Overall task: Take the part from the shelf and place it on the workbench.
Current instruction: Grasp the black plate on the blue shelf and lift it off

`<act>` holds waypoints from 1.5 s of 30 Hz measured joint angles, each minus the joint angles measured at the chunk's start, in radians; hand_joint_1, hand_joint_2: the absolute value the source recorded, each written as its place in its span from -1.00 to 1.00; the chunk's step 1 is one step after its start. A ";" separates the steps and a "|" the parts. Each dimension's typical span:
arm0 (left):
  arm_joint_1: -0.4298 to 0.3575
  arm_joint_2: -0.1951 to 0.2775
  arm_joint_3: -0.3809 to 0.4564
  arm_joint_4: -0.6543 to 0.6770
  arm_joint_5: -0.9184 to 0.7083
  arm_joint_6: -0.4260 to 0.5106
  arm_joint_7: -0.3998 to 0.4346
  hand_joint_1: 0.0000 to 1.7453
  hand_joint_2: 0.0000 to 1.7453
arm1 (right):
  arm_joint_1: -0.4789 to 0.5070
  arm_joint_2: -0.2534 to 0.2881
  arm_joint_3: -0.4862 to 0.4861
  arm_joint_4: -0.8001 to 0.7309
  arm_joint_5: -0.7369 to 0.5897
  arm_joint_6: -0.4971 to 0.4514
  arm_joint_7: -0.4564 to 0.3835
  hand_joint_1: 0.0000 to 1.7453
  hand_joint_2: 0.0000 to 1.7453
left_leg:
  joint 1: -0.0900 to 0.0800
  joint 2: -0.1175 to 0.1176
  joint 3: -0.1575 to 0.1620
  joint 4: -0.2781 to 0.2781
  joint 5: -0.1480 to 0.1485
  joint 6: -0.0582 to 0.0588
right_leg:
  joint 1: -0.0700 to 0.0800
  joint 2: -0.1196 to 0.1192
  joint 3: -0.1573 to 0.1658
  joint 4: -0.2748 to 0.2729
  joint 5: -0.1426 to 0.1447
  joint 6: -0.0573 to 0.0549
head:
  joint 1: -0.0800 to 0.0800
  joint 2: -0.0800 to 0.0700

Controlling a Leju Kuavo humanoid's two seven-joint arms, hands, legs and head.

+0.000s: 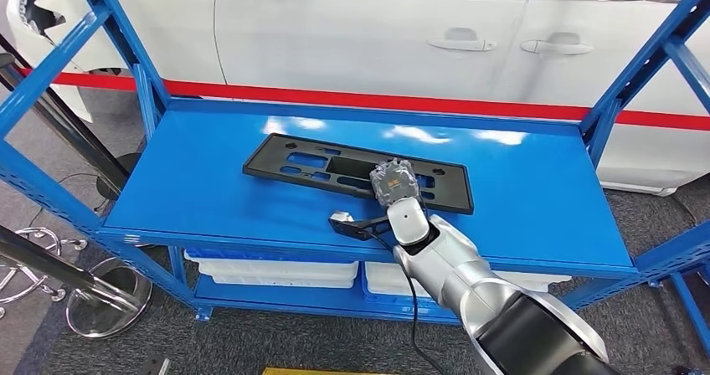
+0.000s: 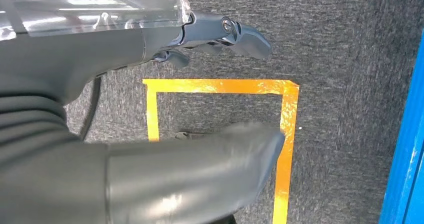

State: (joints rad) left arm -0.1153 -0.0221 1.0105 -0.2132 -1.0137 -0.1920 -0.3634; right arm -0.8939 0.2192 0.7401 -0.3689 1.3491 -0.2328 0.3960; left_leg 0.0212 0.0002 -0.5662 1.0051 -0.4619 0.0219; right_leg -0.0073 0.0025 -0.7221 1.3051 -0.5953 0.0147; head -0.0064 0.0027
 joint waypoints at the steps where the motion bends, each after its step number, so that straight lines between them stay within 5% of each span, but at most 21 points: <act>1: 0.000 0.000 0.000 0.000 0.001 -0.001 0.001 -1.00 1.00 | 0.001 -0.001 -0.006 0.000 0.001 -0.003 -0.003 1.00 1.00 | 0.000 0.000 0.001 0.000 0.000 0.000 | 0.000 0.000 0.003 -0.005 0.017 -0.001 | 0.000 0.000; 4: -0.001 0.000 0.000 0.000 0.001 0.002 0.004 -1.00 1.00 | 0.002 -0.003 -0.025 0.001 0.002 -0.016 -0.013 1.00 1.00 | -0.002 -0.003 0.008 0.002 -0.005 -0.007 | 0.003 0.000 0.091 -0.188 0.115 -0.014 | 0.000 0.000; 6: -0.002 0.000 0.000 0.000 0.003 0.006 0.006 -1.00 1.00 | 0.001 -0.004 -0.035 0.001 0.002 -0.029 -0.021 1.00 1.00 | -0.005 -0.003 0.006 0.003 -0.007 -0.015 | 0.008 0.001 0.127 -0.268 0.135 -0.021 | 0.000 0.000; 10: -0.004 0.000 0.000 0.000 0.011 0.011 0.004 -1.00 1.00 | 0.001 -0.004 -0.060 -0.005 -0.026 -0.076 -0.058 1.00 1.00 | -0.004 -0.003 0.004 0.007 -0.016 -0.035 | 0.005 0.001 0.134 -0.288 0.138 -0.038 | 0.000 0.000; 13: -0.004 0.001 0.000 0.000 0.021 0.011 -0.008 -1.00 1.00 | 0.008 -0.005 -0.090 -0.014 -0.094 -0.123 -0.127 1.00 1.00 | -0.001 -0.002 -0.060 0.149 -0.098 -0.046 | 0.001 -0.003 0.136 -0.297 0.143 -0.051 | 0.000 0.000; 15: -0.001 0.001 0.001 0.000 0.038 0.004 -0.021 -1.00 1.00 | 0.023 -0.006 -0.122 -0.036 -0.193 -0.150 -0.230 1.00 1.00 | 0.000 -0.002 -0.120 0.273 -0.142 -0.051 | 0.003 -0.001 0.133 -0.293 0.142 -0.053 | 0.000 0.000; 16: 0.001 0.001 0.002 0.000 0.048 0.000 -0.028 -1.00 1.00 | 0.033 -0.007 -0.141 -0.055 -0.251 -0.161 -0.292 1.00 1.00 | 0.000 -0.002 -0.128 0.286 -0.134 -0.051 | 0.004 0.001 0.133 -0.291 0.141 -0.054 | 0.000 0.000; 17: 0.002 0.001 0.005 0.000 0.061 -0.005 -0.038 -1.00 1.00 | 0.044 -0.008 -0.164 -0.082 -0.315 -0.174 -0.365 1.00 1.00 | 0.001 -0.002 -0.118 0.261 -0.107 -0.051 | 0.004 0.004 0.133 -0.288 0.139 -0.053 | 0.000 0.000; 20: 0.002 0.001 0.019 0.000 0.092 -0.005 -0.063 -1.00 1.00 | 0.081 -0.011 -0.224 -0.205 -0.500 -0.194 -0.532 1.00 1.00 | -0.001 -0.002 -0.026 0.066 -0.015 -0.043 | 0.007 0.011 0.138 -0.277 0.127 -0.046 | 0.000 0.000; 25: 0.006 -0.001 0.042 0.000 0.114 0.007 -0.076 -1.00 1.00 | 0.189 -0.035 -0.250 -0.434 -0.662 -0.186 -0.607 1.00 1.00 | -0.003 -0.006 -0.004 0.007 -0.002 -0.017 | 0.011 0.011 0.128 -0.267 0.118 -0.023 | 0.000 0.000; 27: 0.005 -0.002 0.049 0.000 0.117 0.007 -0.085 -1.00 1.00 | 0.231 -0.046 -0.253 -0.518 -0.724 -0.186 -0.636 1.00 1.00 | 0.001 -0.005 -0.005 0.000 0.004 -0.003 | 0.009 0.008 0.097 -0.199 0.072 -0.014 | 0.000 0.000; 29: 0.006 -0.003 0.052 0.000 0.119 0.004 -0.102 -1.00 1.00 | 0.272 -0.061 -0.254 -0.600 -0.790 -0.181 -0.662 1.00 1.00 | -0.001 -0.005 -0.008 0.000 0.004 0.003 | 0.006 0.007 0.036 -0.070 0.011 -0.008 | 0.000 0.000; 31: 0.010 -0.005 0.055 0.000 0.120 -0.001 -0.119 -1.00 1.00 | 0.316 -0.080 -0.254 -0.680 -0.854 -0.168 -0.684 1.00 1.00 | -0.002 -0.006 -0.008 0.001 0.001 0.005 | 0.002 0.006 -0.003 0.004 -0.001 -0.005 | 0.000 0.000; 32: 0.012 -0.006 0.056 0.000 0.121 -0.004 -0.125 -1.00 1.00 | 0.336 -0.088 -0.254 -0.716 -0.885 -0.156 -0.694 1.00 1.00 | -0.002 -0.007 -0.006 0.003 -0.001 0.004 | 0.001 0.006 0.004 -0.015 0.023 -0.005 | 0.000 0.000; 34: 0.014 -0.009 0.058 0.000 0.122 -0.012 -0.135 -1.00 1.00 | 0.366 -0.101 -0.254 -0.781 -0.961 -0.115 -0.719 1.00 1.00 | -0.002 -0.007 -0.003 0.008 -0.008 0.000 | 0.000 0.004 0.056 -0.137 0.094 -0.010 | 0.000 0.000; 36: 0.015 -0.010 0.059 0.000 0.123 -0.027 -0.147 -1.00 1.00 | 0.395 -0.111 -0.254 -0.854 -1.097 -0.034 -0.755 1.00 1.00 | -0.005 -0.008 -0.005 0.014 -0.014 -0.007 | 0.003 0.003 0.100 -0.237 0.129 -0.016 | 0.000 0.000; 41: 0.026 -0.011 0.061 0.000 0.133 -0.068 -0.181 -1.00 1.00 | 0.474 -0.134 -0.254 -1.034 -1.424 0.204 -0.800 1.00 1.00 | -0.005 -0.007 -0.014 0.034 -0.038 -0.034 | 0.002 0.003 0.115 -0.271 0.129 -0.037 | 0.000 0.000; 45: 0.033 -0.010 0.071 0.000 0.144 -0.102 -0.214 -1.00 1.00 | 0.530 -0.168 -0.237 -1.167 -1.633 0.452 -0.812 1.00 1.00 | -0.003 -0.005 -0.117 0.254 -0.142 -0.047 | 0.002 -0.003 0.120 -0.276 0.128 -0.051 | 0.000 0.000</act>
State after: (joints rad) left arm -0.0820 -0.0325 1.0815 -0.2129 -0.8695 -0.2940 -0.5774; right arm -0.3637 0.0514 0.5030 -1.5364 -0.2836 0.2194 -0.4159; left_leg 0.0181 -0.0050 -0.6830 1.2593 -0.6038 -0.0252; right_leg -0.0057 -0.0004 -0.6020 1.0291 -0.4676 -0.0363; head -0.0067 0.0027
